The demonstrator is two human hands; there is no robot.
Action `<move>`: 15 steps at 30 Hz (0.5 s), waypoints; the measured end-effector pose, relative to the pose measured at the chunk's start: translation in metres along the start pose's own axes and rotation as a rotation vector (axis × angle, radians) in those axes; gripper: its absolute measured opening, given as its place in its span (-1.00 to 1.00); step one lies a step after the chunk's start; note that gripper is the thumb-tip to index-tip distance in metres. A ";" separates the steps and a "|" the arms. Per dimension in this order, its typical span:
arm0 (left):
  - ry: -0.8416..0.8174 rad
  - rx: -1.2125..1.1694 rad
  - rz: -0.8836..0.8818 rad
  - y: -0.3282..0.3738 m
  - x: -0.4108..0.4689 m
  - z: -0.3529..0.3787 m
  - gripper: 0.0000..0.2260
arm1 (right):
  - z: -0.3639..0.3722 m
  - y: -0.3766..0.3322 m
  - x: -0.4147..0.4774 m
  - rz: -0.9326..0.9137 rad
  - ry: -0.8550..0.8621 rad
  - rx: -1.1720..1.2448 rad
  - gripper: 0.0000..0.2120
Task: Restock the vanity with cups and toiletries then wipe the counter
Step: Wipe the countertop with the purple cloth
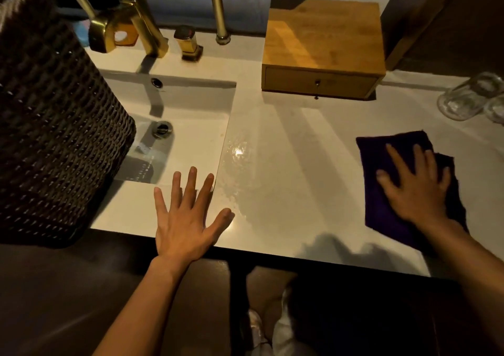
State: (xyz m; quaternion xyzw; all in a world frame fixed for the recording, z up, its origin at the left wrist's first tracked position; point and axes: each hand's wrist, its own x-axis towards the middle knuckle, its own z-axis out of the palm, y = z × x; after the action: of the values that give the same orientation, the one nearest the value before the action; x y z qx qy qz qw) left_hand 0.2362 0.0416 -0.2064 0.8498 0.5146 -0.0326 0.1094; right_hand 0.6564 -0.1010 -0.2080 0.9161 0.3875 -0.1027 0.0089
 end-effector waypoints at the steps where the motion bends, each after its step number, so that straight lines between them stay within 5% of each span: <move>1: -0.001 -0.003 0.005 0.001 0.000 0.000 -0.25 | -0.002 -0.016 0.010 0.068 0.002 0.024 -0.29; 4: 0.005 -0.014 0.015 0.003 -0.003 -0.001 -0.28 | 0.001 -0.093 0.027 -0.027 0.015 0.037 -0.31; 9: 0.112 -0.106 0.019 0.019 -0.013 -0.005 -0.31 | 0.015 -0.183 -0.034 -0.663 -0.080 -0.022 -0.35; 12: 0.139 -0.137 0.038 0.045 -0.017 -0.007 -0.33 | 0.018 -0.146 -0.068 -0.937 -0.128 -0.039 -0.39; 15: 0.041 -0.087 0.098 0.065 -0.017 0.005 -0.37 | 0.019 -0.068 -0.070 -0.952 -0.075 -0.036 -0.38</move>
State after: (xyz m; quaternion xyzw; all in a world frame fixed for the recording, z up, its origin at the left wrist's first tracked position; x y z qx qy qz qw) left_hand 0.2860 -0.0038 -0.1985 0.8688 0.4757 0.0125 0.1370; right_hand 0.5569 -0.1052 -0.2086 0.6320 0.7654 -0.1214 -0.0094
